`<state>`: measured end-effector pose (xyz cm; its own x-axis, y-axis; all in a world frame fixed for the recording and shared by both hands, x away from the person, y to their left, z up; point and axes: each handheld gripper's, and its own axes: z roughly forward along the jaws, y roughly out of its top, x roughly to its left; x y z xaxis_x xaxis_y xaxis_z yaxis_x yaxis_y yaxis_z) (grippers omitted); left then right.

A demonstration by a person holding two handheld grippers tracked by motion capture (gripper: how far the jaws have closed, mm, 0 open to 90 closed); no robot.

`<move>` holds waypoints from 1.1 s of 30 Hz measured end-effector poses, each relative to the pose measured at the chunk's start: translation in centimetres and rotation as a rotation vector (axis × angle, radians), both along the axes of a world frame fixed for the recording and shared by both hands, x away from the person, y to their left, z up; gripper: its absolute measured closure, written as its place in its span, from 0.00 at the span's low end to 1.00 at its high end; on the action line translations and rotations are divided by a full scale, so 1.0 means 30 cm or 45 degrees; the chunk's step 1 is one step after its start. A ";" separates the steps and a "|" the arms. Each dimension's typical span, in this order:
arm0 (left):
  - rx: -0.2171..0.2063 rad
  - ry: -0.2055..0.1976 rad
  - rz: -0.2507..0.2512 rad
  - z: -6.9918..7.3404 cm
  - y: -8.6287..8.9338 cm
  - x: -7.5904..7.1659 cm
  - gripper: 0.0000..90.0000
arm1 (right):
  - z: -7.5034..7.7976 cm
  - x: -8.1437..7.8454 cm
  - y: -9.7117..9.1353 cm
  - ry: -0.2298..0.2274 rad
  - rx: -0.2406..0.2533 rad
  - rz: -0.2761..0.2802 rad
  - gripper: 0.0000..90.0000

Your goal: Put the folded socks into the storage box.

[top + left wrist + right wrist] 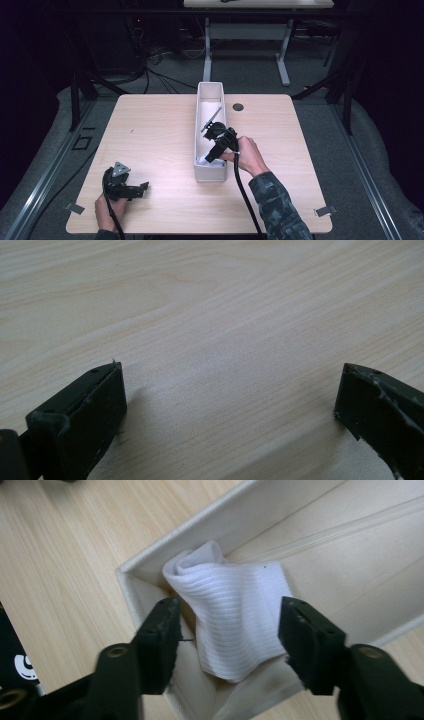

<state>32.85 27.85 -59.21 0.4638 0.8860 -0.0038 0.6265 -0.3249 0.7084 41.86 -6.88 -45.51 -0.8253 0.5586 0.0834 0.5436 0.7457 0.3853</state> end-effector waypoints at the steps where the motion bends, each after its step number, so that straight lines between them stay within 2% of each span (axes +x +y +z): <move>1: 0.000 0.000 0.000 0.000 0.000 0.000 0.00 | 0.006 -0.002 -0.003 -0.008 0.007 -0.003 0.40; 6: 0.000 0.000 0.000 0.000 0.000 0.000 0.00 | 0.052 -0.016 -0.042 -0.077 0.071 -0.042 0.19; 10: 0.000 0.000 0.000 0.000 0.000 0.000 0.00 | 0.079 -0.026 -0.088 -0.128 0.127 -0.065 0.14; 14: 0.000 0.000 0.000 0.000 0.000 0.000 0.00 | 0.098 -0.042 -0.142 -0.174 0.173 -0.108 0.03; 17: 0.000 0.000 0.000 0.000 0.000 0.000 0.00 | 0.112 -0.055 -0.179 -0.213 0.200 -0.142 0.00; 22: 0.000 -0.001 0.000 0.000 0.000 0.000 0.00 | 0.134 -0.081 -0.262 -0.284 0.252 -0.204 0.00; 24: 0.000 -0.001 0.000 0.000 0.000 0.000 0.00 | 0.130 -0.089 -0.291 -0.310 0.243 -0.226 0.00; 26: -0.002 -0.002 0.002 0.000 -0.001 0.000 0.00 | 0.113 -0.096 -0.319 -0.312 0.226 -0.254 0.00; 32: -0.002 -0.002 0.002 -0.001 0.000 -0.001 0.00 | 0.022 -0.113 -0.407 -0.283 0.193 -0.328 0.00; 33: -0.002 -0.002 0.002 0.000 0.000 -0.001 0.00 | 0.000 -0.115 -0.425 -0.257 0.205 -0.333 0.00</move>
